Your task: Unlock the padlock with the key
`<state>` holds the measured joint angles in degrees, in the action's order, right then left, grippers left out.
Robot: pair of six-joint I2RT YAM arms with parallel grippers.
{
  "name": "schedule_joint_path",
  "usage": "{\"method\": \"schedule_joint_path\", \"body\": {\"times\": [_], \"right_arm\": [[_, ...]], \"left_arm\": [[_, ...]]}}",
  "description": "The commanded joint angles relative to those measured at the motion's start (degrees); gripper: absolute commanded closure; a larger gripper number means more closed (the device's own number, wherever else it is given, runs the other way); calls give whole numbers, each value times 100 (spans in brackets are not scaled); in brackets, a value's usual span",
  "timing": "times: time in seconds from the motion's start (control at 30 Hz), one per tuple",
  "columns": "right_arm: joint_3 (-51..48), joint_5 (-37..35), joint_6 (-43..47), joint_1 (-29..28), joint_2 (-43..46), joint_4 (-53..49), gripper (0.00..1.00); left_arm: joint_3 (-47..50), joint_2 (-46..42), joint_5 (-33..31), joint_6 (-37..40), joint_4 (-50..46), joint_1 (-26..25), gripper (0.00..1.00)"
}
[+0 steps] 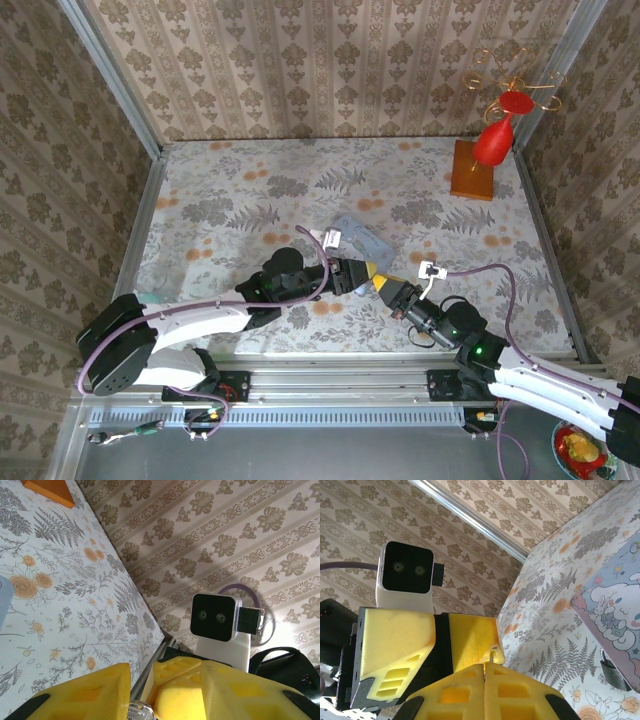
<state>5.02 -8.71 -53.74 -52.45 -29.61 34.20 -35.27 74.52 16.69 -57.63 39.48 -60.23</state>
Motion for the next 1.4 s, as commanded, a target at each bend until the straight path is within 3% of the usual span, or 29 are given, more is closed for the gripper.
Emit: {"method": "schedule_joint_path", "body": {"times": [0.0, 0.27, 0.83, 1.37], "right_arm": [[67, -166, 56, -48, 87, 125, 100], [138, -97, 39, -46, -59, 73, 100], [254, 29, 30, -55, -390, 523, 100], [267, -217, 38, -55, -512, 531, 100]], "left_arm": [[175, -177, -147, -142, 45, 113, 55], [224, -386, -254, -140, 4, 203, 50], [139, -1, -164, -263, -29, 134, 48], [-24, 155, 124, -364, 121, 117, 89]]}}
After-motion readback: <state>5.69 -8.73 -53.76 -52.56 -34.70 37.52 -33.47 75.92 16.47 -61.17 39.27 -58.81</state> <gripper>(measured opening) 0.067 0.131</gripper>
